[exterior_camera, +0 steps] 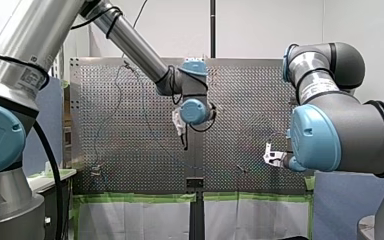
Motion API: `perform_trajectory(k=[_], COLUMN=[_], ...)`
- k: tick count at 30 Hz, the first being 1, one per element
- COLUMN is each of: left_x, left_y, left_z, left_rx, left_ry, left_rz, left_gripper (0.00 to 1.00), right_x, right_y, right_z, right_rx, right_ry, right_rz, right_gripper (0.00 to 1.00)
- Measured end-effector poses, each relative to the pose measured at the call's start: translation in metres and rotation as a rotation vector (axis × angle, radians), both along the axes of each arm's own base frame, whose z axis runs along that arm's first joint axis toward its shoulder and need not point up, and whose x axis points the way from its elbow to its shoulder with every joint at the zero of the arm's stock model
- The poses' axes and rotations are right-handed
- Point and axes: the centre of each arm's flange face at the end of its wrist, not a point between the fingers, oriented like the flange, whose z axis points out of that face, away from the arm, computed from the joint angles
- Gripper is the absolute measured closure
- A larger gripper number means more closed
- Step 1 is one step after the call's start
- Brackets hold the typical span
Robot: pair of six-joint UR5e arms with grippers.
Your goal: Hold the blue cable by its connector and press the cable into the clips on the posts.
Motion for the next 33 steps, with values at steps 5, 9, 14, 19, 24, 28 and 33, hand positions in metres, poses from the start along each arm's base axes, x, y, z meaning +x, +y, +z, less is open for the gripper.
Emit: perform_trajectory(k=[5, 9, 14, 19, 24, 28, 33], left_x=[-0.009, -0.016, -0.024, -0.03, -0.038, -0.046, -0.056], left_y=[0.012, 0.022, 0.032, 0.04, 0.051, 0.061, 0.074], left_z=[0.012, 0.021, 0.021, 0.01, -0.005, -0.018, -0.035], left_rx=[-0.066, -0.101, -0.122, -0.122, -0.1, -0.073, -0.038], left_ry=[-0.023, -0.047, -0.064, -0.064, -0.045, -0.024, 0.005], left_rz=[-0.006, -0.01, -0.013, -0.014, -0.011, -0.009, -0.007], left_gripper=[0.0, 0.0, 0.0, 0.0, 0.0, 0.0, 0.0], right_x=[0.002, 0.003, 0.002, 0.001, 0.003, 0.006, 0.008], right_y=[0.001, 0.001, 0.002, 0.005, 0.009, 0.015, 0.024], right_z=[0.0, 0.0, -0.001, -0.003, -0.005, -0.004, 0.009], right_rx=[-0.001, 0.001, 0.003, 0.021, 0.041, 0.054, 0.05], right_ry=[0.002, 0.006, 0.024, 0.062, 0.094, 0.121, 0.129], right_rz=[0.003, 0.002, -0.014, -0.021, -0.006, 0.012, 0.018], right_gripper=[1.0, 1.0, 1.0, 1.0, 1.0, 1.0, 1.0])
